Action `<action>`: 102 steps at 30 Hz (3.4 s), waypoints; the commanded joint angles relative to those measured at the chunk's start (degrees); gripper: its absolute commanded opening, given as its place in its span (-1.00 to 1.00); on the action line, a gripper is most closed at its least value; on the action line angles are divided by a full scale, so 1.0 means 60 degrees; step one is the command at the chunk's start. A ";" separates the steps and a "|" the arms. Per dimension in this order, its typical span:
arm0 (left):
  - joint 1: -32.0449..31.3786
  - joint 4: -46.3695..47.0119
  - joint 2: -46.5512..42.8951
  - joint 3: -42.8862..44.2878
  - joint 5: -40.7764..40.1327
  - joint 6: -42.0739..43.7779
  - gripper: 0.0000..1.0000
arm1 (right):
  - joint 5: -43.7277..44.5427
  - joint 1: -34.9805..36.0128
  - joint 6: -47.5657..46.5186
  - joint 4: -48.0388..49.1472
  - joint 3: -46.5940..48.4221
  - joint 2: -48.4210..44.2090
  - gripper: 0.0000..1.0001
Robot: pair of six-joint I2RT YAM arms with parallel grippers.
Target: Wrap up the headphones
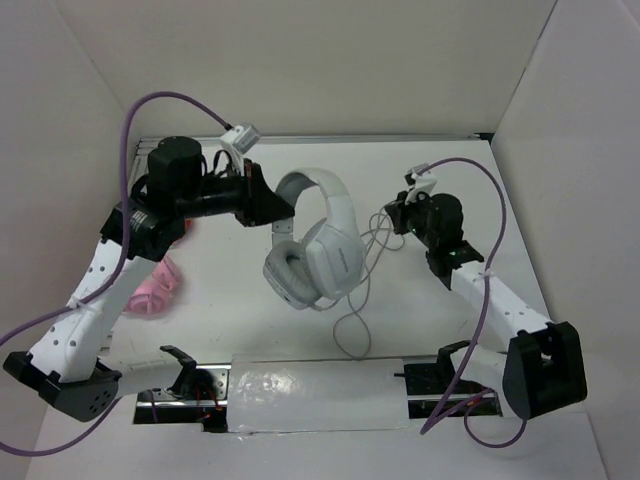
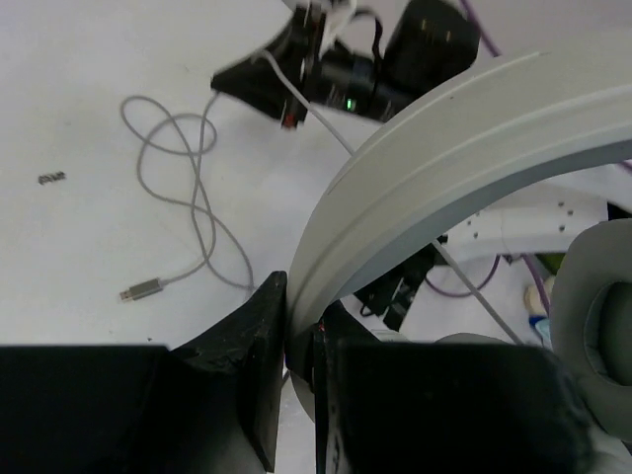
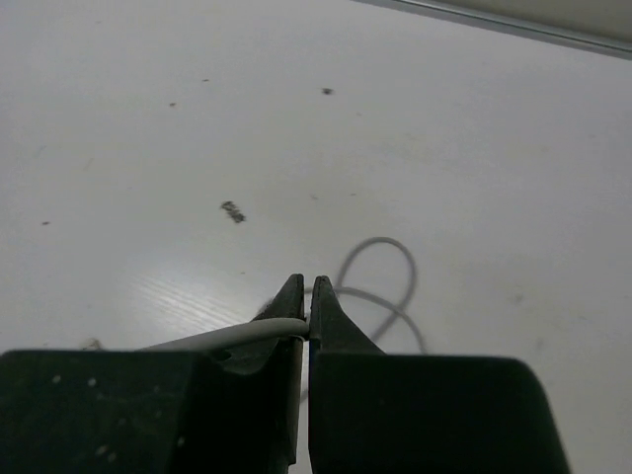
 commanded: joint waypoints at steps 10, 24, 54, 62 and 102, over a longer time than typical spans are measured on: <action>-0.2236 0.0543 0.0679 -0.0897 -0.1210 0.1422 -1.00 | 0.1347 -0.0904 -0.0966 -0.4811 0.4776 0.0302 -1.00; -0.2722 -0.3627 0.4868 0.1168 -0.8025 -0.1913 -1.00 | 0.2929 0.0531 0.0880 -0.9660 0.8589 0.0949 -1.00; -0.0510 -0.6945 0.6468 0.4231 -0.8718 -0.7397 -1.00 | -0.3124 0.4604 0.2812 -0.7498 0.9147 0.2852 -1.00; -0.0305 -0.5262 0.5487 0.3558 -0.7210 -0.6490 -1.00 | -0.1428 0.5510 0.1428 -0.7495 0.9123 0.3909 -0.97; 0.2742 -0.1832 0.2644 0.4553 0.2707 -0.3603 -1.00 | 0.4674 0.6129 -0.0086 0.4282 -0.0562 0.3865 -0.20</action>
